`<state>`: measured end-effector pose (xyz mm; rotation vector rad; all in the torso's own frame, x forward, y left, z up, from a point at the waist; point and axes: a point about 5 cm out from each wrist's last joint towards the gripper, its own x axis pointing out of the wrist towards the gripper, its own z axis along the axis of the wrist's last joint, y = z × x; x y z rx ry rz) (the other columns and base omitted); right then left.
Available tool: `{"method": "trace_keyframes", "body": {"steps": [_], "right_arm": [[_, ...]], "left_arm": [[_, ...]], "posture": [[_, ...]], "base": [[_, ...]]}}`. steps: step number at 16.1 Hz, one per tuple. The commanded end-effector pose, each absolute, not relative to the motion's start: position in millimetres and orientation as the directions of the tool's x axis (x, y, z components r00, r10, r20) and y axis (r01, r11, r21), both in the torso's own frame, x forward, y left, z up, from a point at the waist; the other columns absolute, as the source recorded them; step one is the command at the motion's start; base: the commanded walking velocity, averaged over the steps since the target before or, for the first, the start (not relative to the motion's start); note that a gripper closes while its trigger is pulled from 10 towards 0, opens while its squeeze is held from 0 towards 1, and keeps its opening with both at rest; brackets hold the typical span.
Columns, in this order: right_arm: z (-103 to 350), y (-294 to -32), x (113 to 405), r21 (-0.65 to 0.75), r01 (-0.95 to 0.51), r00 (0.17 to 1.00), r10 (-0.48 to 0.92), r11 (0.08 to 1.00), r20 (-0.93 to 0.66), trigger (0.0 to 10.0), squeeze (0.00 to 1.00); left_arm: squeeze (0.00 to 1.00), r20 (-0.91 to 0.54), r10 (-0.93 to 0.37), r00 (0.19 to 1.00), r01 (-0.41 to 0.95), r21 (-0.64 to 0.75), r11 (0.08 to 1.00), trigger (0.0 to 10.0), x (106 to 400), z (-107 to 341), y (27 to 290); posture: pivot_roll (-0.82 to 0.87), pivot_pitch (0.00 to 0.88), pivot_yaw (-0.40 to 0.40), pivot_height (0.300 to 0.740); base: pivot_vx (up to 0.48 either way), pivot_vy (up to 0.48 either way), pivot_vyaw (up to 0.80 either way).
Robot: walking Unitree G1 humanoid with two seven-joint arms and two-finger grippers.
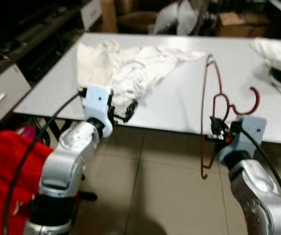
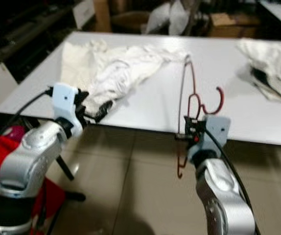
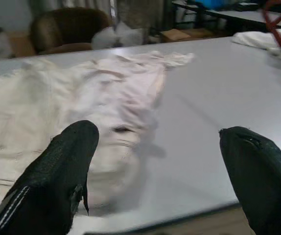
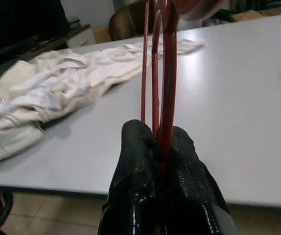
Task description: Hang hanger
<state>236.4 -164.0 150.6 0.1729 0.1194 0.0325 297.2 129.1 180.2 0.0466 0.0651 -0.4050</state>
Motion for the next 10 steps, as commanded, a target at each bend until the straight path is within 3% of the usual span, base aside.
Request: {"method": "trace_keyframes", "body": {"steps": [1, 3, 6, 9, 10], "right_arm": [[148.4, -159.6, 236.5, 0.186, -0.036, 0.989, 0.062, 0.982, -0.132, 10.0, 0.00], [149.0, -160.3, 236.6, 0.173, -0.035, 0.991, 0.057, 0.984, -0.125, 10.0, 0.00], [147.8, -160.2, 235.3, 0.168, -0.036, 0.990, 0.059, 0.985, -0.131, 10.0, 0.00], [146.5, -161.0, 233.3, 0.160, -0.041, 0.989, 0.063, 0.986, -0.135, 10.0, 0.00], [146.4, -161.4, 233.4, 0.160, -0.040, 0.989, 0.063, 0.986, -0.135, 10.0, 0.00]], "left_arm": [[1.00, -0.080, -0.356, 0.931, 0.360, 0.041, 0.932, 10.0, 297.9, 178.8, 137.8], [1.00, -0.078, -0.356, 0.931, 0.360, 0.039, 0.932, 10.0, 298.5, 178.2, 137.4], [1.00, -0.076, -0.359, 0.930, 0.362, 0.037, 0.931, 10.0, 298.3, 177.2, 137.0], [1.00, -0.077, -0.363, 0.929, 0.366, 0.034, 0.930, 10.0, 296.5, 174.2, 135.2], [1.00, -0.077, -0.362, 0.929, 0.366, 0.033, 0.930, 10.0, 296.5, 173.9, 135.5]], "posture": [[0.01, 0.046, 0.051, 0.740], [0.00, 0.043, 0.055, 0.740], [0.00, 0.040, 0.056, 0.740], [0.00, 0.037, 0.054, 0.740], [0.00, 0.036, 0.054, 0.740]], "base": [[0.337, 0.000, -0.80], [0.337, 0.000, -0.66], [0.335, 0.000, 0.00], [0.337, 0.000, -0.80], [0.334, 0.000, 0.00]]}}
